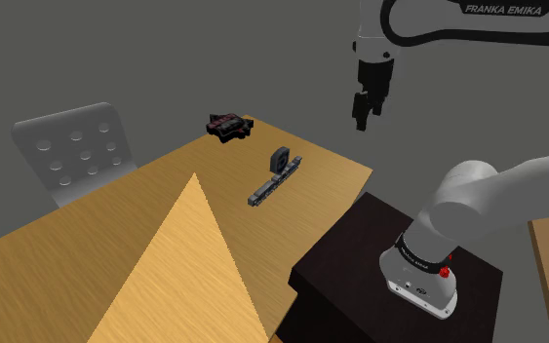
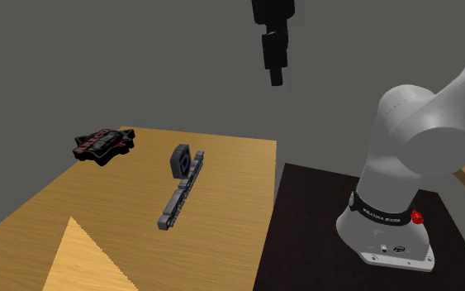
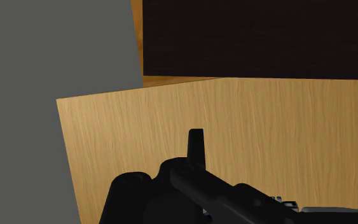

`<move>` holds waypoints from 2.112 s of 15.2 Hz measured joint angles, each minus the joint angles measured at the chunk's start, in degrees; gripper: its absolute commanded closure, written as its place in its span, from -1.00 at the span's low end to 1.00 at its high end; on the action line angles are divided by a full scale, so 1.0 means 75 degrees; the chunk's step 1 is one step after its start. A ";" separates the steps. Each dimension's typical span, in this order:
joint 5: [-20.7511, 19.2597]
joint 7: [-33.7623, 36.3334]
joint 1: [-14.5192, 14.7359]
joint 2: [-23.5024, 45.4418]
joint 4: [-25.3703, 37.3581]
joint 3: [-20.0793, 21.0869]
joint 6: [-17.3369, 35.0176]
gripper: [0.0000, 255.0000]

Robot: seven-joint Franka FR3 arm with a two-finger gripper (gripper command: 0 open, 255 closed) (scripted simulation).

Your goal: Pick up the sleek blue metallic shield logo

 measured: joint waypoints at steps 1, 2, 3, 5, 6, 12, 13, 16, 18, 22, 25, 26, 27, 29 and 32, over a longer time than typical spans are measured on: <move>0.0000 0.0000 0.0000 0.0000 0.0000 0.0000 0.0000 -1.00; 0.0030 0.0082 -0.0035 0.0144 0.0026 -0.0003 0.0104 -1.00; 0.0086 0.0214 -0.0079 0.0311 0.0049 0.0003 0.0228 -1.00; 0.0216 0.0546 -0.0190 0.0851 0.0113 0.0014 0.0653 -1.00; 0.0257 0.0681 -0.0263 0.1132 0.0151 -0.0016 0.0876 -1.00; 0.0606 0.1554 -0.0602 0.2837 0.0774 -0.0123 0.1869 -1.00; 0.0671 0.1700 -0.0645 0.3118 0.0874 -0.0140 0.2033 -1.00; 0.0852 0.2057 -0.0787 0.3897 0.1130 -0.0243 0.2529 -1.00; 0.0993 0.2302 -0.0862 0.4547 0.1478 -0.0300 0.2819 -1.00; 0.1298 0.2686 -0.1026 0.5692 0.2081 -0.0461 0.3338 -1.00; 0.1565 0.2964 -0.1138 0.6559 0.2747 -0.0568 0.3530 -1.00; 0.1660 0.3051 -0.1180 0.6799 0.2947 -0.0605 0.3563 -1.00; 0.1762 0.3135 -0.1217 0.7042 0.3065 -0.0634 0.3685 -1.00; 0.1955 0.3254 -0.1332 0.7631 0.3543 -0.0717 0.3786 -1.00; 0.2281 0.3475 -0.1484 0.8483 0.4180 -0.0798 0.3990 -1.00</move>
